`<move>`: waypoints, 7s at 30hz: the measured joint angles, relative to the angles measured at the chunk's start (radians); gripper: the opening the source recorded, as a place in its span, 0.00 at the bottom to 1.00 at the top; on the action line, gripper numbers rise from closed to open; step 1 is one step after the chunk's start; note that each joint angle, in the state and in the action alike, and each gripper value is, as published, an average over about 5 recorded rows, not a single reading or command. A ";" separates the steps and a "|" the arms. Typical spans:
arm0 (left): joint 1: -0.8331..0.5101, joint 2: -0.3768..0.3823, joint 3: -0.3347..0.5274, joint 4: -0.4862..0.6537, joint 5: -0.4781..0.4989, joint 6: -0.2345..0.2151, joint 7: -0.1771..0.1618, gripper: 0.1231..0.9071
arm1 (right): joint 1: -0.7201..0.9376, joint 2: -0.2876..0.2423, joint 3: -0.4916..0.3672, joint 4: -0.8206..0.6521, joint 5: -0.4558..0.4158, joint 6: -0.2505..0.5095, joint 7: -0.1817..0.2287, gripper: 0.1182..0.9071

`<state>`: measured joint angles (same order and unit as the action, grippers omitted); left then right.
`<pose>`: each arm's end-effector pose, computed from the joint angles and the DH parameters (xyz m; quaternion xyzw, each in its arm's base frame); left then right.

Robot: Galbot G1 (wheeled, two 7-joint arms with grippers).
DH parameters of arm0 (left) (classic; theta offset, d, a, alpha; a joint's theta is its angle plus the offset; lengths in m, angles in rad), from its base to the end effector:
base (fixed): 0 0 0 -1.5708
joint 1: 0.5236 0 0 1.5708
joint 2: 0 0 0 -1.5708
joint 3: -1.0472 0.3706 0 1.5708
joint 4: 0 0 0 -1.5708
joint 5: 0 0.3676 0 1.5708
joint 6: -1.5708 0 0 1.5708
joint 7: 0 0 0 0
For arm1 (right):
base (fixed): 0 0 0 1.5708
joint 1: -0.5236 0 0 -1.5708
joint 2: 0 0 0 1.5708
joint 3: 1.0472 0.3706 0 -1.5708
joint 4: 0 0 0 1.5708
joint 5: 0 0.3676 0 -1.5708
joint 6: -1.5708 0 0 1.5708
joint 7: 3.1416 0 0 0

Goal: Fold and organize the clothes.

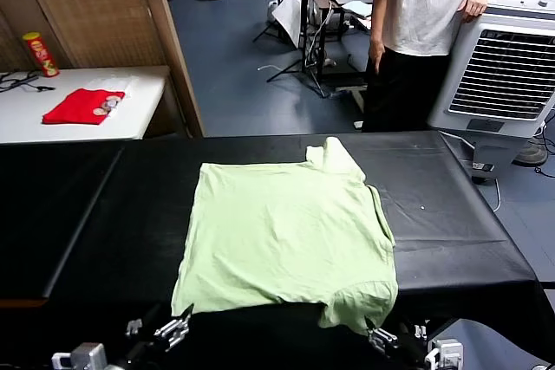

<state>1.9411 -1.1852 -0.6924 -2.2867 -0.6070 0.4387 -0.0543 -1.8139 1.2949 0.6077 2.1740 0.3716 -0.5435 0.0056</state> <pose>0.0915 0.0918 -0.2772 -0.0520 -0.9465 0.0854 0.3069 0.1139 -0.0686 -0.3166 0.0497 -0.9355 -0.0383 0.3478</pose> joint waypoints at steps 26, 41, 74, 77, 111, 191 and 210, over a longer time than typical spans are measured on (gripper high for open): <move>-0.006 -0.011 0.023 -0.004 0.052 -0.002 -0.006 0.01 | -0.048 0.024 0.015 0.053 -0.017 0.009 0.029 0.01; -0.025 -0.027 -0.006 -0.074 0.056 -0.105 -0.009 0.00 | 0.021 -0.044 0.090 0.165 0.095 0.119 0.003 0.00; -0.468 -0.071 0.121 0.263 0.285 -0.180 -0.008 0.00 | 0.612 -0.126 -0.135 -0.331 0.004 0.142 -0.071 0.36; -0.481 -0.069 0.123 0.279 0.290 -0.176 -0.009 0.04 | 0.571 -0.147 -0.115 -0.275 0.000 0.121 -0.069 0.57; -0.383 -0.063 0.116 0.268 0.161 -0.093 0.023 0.22 | 0.312 -0.151 -0.057 -0.122 -0.038 0.106 -0.037 0.00; -1.226 0.072 0.428 0.910 -0.050 0.144 -0.050 0.78 | 1.298 0.000 -0.400 -1.035 0.078 -0.023 0.006 0.34; -1.184 0.092 0.399 0.850 -0.054 0.110 -0.042 0.01 | 1.140 -0.055 -0.331 -0.813 0.138 0.114 -0.045 0.00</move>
<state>0.7568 -1.0936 -0.2930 -1.4366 -0.6609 0.5492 -0.0960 -0.6736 1.2404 0.2765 1.3606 0.5094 -0.4293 -0.0397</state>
